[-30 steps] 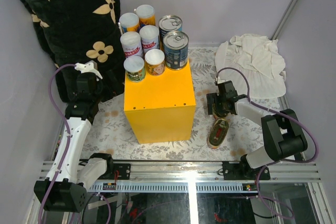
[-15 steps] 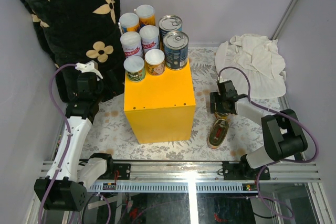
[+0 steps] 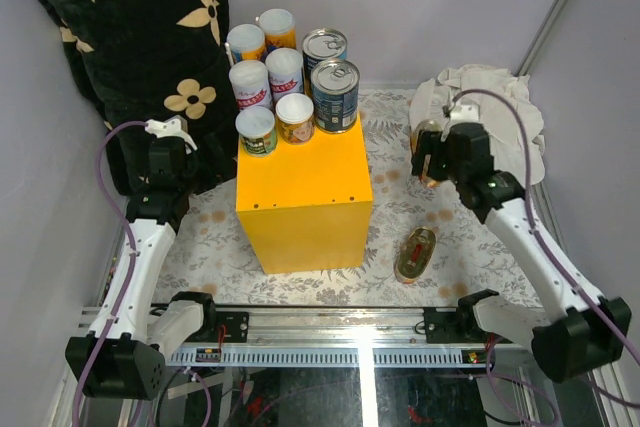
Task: Place and organize the canned foods onto the counter
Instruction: Pick up the canned food from the center of the board, then place the canned food on the counter.
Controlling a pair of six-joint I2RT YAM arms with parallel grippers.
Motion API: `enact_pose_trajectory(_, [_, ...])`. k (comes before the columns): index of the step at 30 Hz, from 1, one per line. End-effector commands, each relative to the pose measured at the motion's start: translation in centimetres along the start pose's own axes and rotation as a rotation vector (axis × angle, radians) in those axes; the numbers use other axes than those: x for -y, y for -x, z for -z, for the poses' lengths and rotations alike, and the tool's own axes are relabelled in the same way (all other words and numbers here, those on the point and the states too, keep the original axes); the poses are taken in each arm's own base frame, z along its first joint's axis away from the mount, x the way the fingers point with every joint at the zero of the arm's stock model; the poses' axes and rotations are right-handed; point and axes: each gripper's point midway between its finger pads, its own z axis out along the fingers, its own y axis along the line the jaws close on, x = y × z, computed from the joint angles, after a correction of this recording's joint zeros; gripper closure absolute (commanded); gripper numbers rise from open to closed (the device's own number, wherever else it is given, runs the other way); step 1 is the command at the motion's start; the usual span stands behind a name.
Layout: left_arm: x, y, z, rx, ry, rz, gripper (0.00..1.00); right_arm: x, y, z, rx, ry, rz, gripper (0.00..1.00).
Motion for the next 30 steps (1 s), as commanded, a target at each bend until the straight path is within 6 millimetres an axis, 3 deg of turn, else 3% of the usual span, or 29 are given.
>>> enact_pose_trajectory(1, [0.2, 1.1, -0.1, 0.034, -0.007, -0.017, 0.00, -2.9, 12.7, 8.9, 0.395, 0.155, 0.004, 1.00])
enact_pose_trajectory(4, [0.1, 1.2, 0.0, 0.038, -0.007, -0.017, 0.00, -4.7, 16.3, 13.8, 0.549, 0.276, 0.004, 1.00])
enact_pose_trajectory(7, [0.1, 1.2, 0.1, 0.041, -0.007, -0.016, 0.00, -8.3, 18.2, 19.2, 0.676, 0.507, 0.077, 1.00])
enact_pose_trajectory(9, [0.3, 1.3, 0.1, 0.042, -0.013, -0.016, 0.00, -10.9, 18.4, 22.0, 0.711, 0.679, 0.177, 1.00])
enact_pose_trajectory(12, [0.5, 1.3, 0.1, 0.038, -0.025, -0.017, 0.00, -14.5, 17.5, 24.8, 0.666, 0.931, 0.290, 1.00])
enact_pose_trajectory(15, [0.6, 1.3, 0.2, 0.039, -0.029, -0.019, 0.00, -16.2, 17.4, 27.4, 0.657, 1.093, 0.316, 1.00])
enact_pose_trajectory(18, [0.6, 1.4, 0.4, 0.047, -0.027, -0.016, 0.00, -16.9, 17.9, 29.0, 0.668, 1.154, 0.336, 1.00])
enact_pose_trajectory(21, [0.6, 1.4, 0.5, 0.052, -0.028, -0.012, 0.00, -18.2, 18.0, 28.8, 0.635, 1.159, 0.342, 1.00])
enact_pose_trajectory(25, [0.6, 1.5, 0.5, 0.054, -0.025, -0.008, 0.00, -22.9, 16.0, 28.3, 0.576, 1.123, 0.445, 1.00])
enact_pose_trajectory(30, [0.2, 1.4, 0.4, 0.056, -0.008, -0.010, 0.00, -26.9, 14.5, 28.3, 0.531, 1.140, 0.479, 1.00])
